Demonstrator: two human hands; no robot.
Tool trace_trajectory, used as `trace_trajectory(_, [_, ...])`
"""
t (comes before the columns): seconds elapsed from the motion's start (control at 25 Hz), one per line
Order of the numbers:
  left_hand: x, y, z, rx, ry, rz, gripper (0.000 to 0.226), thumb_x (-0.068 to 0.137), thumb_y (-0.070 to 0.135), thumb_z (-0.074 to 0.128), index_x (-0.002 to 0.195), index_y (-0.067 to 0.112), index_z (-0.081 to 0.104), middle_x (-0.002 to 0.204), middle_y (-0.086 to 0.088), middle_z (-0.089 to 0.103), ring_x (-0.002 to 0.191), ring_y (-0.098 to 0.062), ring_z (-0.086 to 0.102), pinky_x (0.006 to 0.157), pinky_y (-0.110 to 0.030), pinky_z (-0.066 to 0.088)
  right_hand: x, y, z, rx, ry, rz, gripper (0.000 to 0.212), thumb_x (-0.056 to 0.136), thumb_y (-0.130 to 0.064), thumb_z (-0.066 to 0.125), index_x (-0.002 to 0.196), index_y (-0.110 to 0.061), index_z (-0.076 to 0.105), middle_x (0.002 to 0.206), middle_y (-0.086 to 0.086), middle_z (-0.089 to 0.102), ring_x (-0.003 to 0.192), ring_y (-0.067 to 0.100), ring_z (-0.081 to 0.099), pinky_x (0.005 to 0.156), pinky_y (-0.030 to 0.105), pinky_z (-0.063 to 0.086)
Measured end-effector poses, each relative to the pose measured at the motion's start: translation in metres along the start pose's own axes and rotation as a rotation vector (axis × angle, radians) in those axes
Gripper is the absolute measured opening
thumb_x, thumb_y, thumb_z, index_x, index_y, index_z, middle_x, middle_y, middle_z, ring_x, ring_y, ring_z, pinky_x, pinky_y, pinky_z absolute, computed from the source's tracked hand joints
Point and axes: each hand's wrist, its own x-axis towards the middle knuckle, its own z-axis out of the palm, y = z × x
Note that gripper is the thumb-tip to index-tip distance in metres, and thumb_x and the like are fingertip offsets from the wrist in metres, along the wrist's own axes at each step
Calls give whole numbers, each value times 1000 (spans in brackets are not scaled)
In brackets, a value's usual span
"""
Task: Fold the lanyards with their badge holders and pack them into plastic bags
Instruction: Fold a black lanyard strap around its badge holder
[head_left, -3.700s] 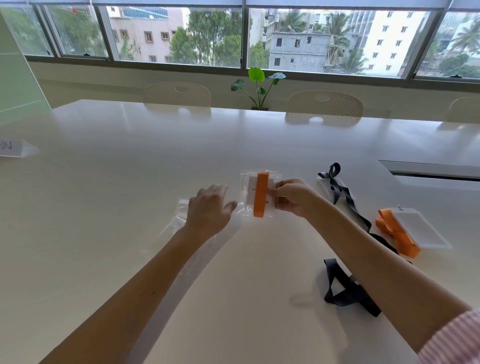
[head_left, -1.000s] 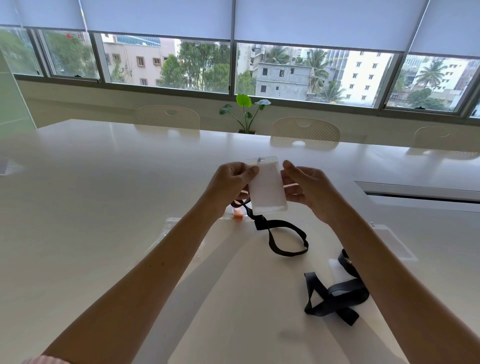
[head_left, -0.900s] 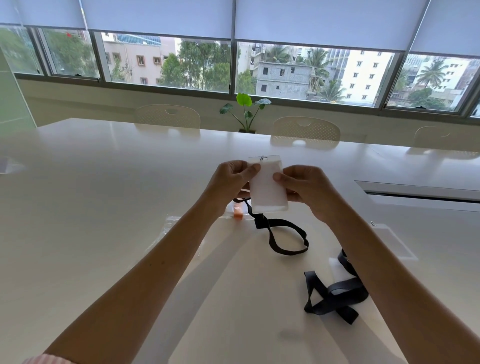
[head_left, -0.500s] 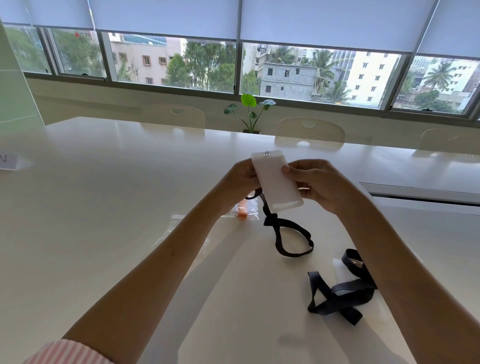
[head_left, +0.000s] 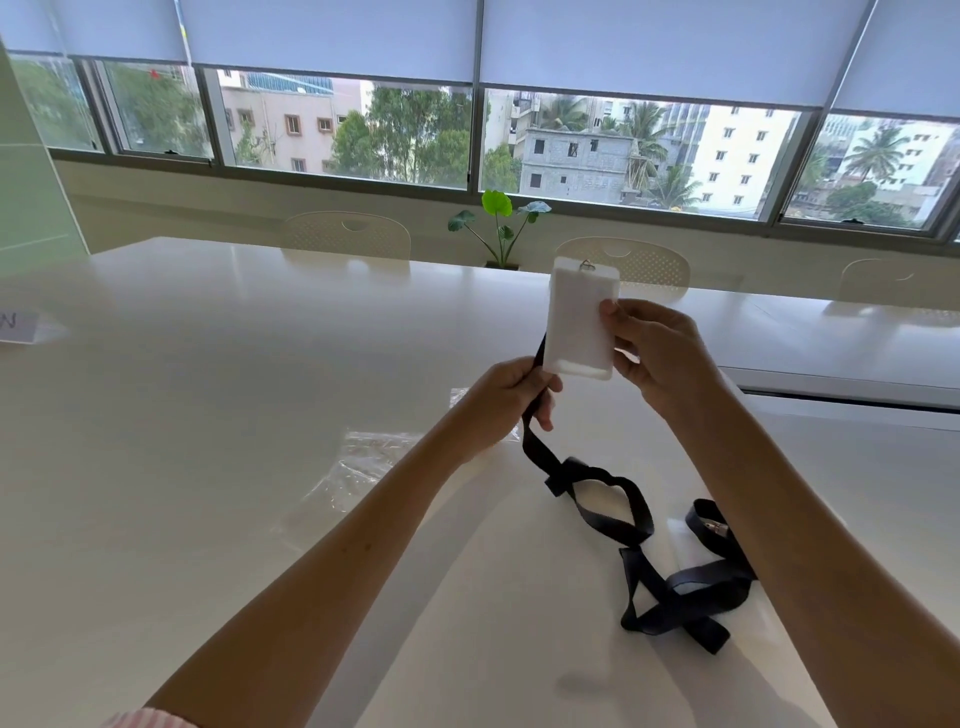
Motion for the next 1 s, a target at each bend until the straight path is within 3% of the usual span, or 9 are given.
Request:
trace_trajectory(0.12, [-11, -5, 9, 26, -17, -46, 28, 102, 12, 35, 82, 13, 54, 61, -2, 55, 57, -14, 57, 68, -25, 45, 5, 0, 2, 70, 111, -24, 12, 88, -11, 63, 76, -12, 63, 71, -4, 69, 62, 3, 68, 51, 16, 51])
trace_trajectory(0.2, [-17, -6, 13, 14, -16, -64, 26, 102, 12, 35, 82, 11, 52, 60, -1, 53, 57, -16, 56, 68, -27, 47, 9, 1, 5, 29, 161, -79, 14, 88, -9, 62, 75, -12, 61, 80, 2, 67, 71, 10, 68, 53, 18, 53])
trace_trajectory(0.36, [-20, -1, 13, -12, -37, -124, 28, 102, 16, 34, 79, 14, 50, 55, 3, 46, 50, -15, 52, 65, -27, 44, 12, 16, 13, -237, 290, -241, 12, 87, -15, 64, 75, -16, 61, 82, 6, 63, 83, 28, 62, 77, 47, 57])
trace_trajectory(0.48, [-21, 6, 12, -1, -71, -189, 29, 102, 18, 34, 79, 14, 51, 51, 7, 42, 42, -11, 47, 57, -24, 40, 11, 22, 19, -359, 358, -318, 12, 85, -21, 64, 76, -16, 59, 78, 8, 62, 82, 34, 62, 78, 56, 53])
trace_trajectory(0.68, [-23, 13, 10, -60, -107, -252, 29, 102, 18, 36, 78, 12, 52, 50, 5, 39, 40, -9, 41, 49, -18, 38, 8, 25, 25, -478, 366, -446, 10, 86, -21, 63, 79, -17, 57, 75, 0, 60, 71, 19, 54, 73, 44, 54])
trace_trajectory(0.88, [-25, 15, 0, -72, -100, -287, 27, 102, 18, 37, 80, 11, 52, 54, 2, 38, 42, -9, 40, 48, -18, 38, 7, 25, 20, -532, 326, -521, 10, 89, -18, 59, 83, -13, 52, 80, 3, 56, 73, 18, 47, 66, 28, 41])
trace_trajectory(1.0, [-27, 17, 0, -94, -119, -280, 28, 102, 20, 38, 80, 11, 52, 53, 3, 37, 42, -10, 39, 50, -19, 36, 7, 26, 19, -485, 345, -444, 8, 91, -20, 57, 87, -13, 53, 80, -2, 56, 77, 17, 49, 70, 33, 45])
